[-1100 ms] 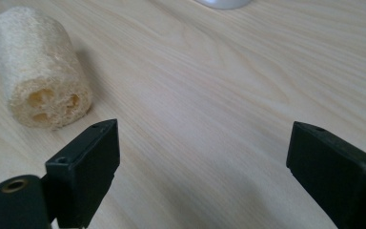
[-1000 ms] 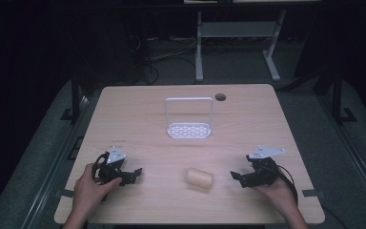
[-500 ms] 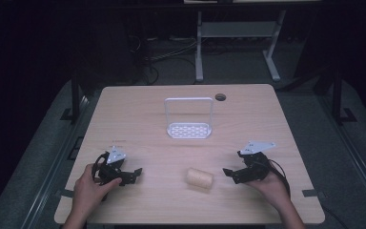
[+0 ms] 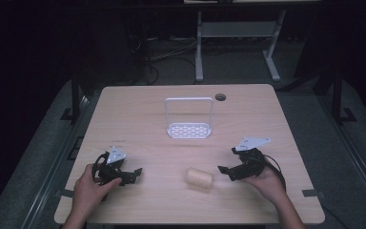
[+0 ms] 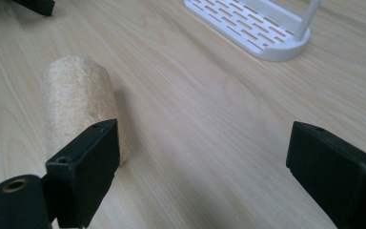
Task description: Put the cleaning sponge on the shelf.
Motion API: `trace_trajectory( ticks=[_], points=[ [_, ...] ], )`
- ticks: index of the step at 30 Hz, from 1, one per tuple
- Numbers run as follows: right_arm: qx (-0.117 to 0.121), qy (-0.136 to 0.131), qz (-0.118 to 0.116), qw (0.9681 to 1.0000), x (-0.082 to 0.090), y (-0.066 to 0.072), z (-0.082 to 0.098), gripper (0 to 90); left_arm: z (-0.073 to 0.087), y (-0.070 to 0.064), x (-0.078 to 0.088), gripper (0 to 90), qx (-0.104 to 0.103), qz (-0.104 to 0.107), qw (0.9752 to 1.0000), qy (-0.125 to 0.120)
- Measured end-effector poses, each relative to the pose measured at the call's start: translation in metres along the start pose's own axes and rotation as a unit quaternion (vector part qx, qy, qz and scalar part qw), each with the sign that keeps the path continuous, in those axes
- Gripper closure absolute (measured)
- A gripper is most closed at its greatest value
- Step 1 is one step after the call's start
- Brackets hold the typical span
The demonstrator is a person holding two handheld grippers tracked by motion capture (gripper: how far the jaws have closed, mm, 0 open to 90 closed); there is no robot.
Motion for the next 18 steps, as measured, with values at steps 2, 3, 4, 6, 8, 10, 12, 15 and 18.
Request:
trace_trajectory(
  ticks=[2,3,4,6,8,10,12,15,18],
  points=[
    [-0.001,-0.001,-0.002,1.0000,-0.001,0.001,-0.001,10.8,0.000,0.000,0.000,12.7,0.000,0.000,1.0000,0.000],
    [0.002,-0.001,-0.004,1.0000,-0.002,0.002,-0.002,10.8,0.000,0.000,0.000,12.7,0.000,0.000,1.0000,0.000],
    [0.002,-0.002,-0.008,1.0000,-0.004,0.003,-0.004,10.8,0.000,0.000,0.000,12.7,0.000,0.000,1.0000,0.000],
    [0.003,-0.004,-0.010,0.9999,-0.005,0.004,-0.005,10.8,0.000,0.000,0.000,12.7,0.000,0.000,1.0000,0.000],
    [0.005,-0.005,-0.013,0.9999,-0.007,0.005,-0.007,10.9,0.000,0.000,0.000,12.7,0.000,0.000,1.0000,0.000],
    [0.007,-0.006,-0.018,0.9998,-0.008,0.007,-0.008,13.9,0.000,0.000,0.000,12.7,0.000,0.000,1.0000,0.000],
    [0.008,-0.009,-0.022,0.9997,-0.009,0.009,-0.011,13.9,0.000,0.000,0.000,12.7,0.000,0.000,1.0000,0.000],
    [0.010,-0.010,-0.027,0.9996,-0.011,0.011,-0.013,13.9,0.000,0.000,0.000,12.7,0.000,0.000,1.0000,0.000],
    [0.015,-0.008,-0.035,0.9993,-0.015,0.014,-0.017,13.9,0.000,0.000,0.000,12.7,0.000,0.000,1.0000,0.000]
  ],
)
Point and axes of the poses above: each handheld gripper's, and its own axes: x roughly backward along the jaws, z roughly out of its underside, y roughly to its left, the point moved 8 cm from there along -x, roughly forward along the jaws, and after that the axes turned 15 degrees about -y, right-handed, at the moved point
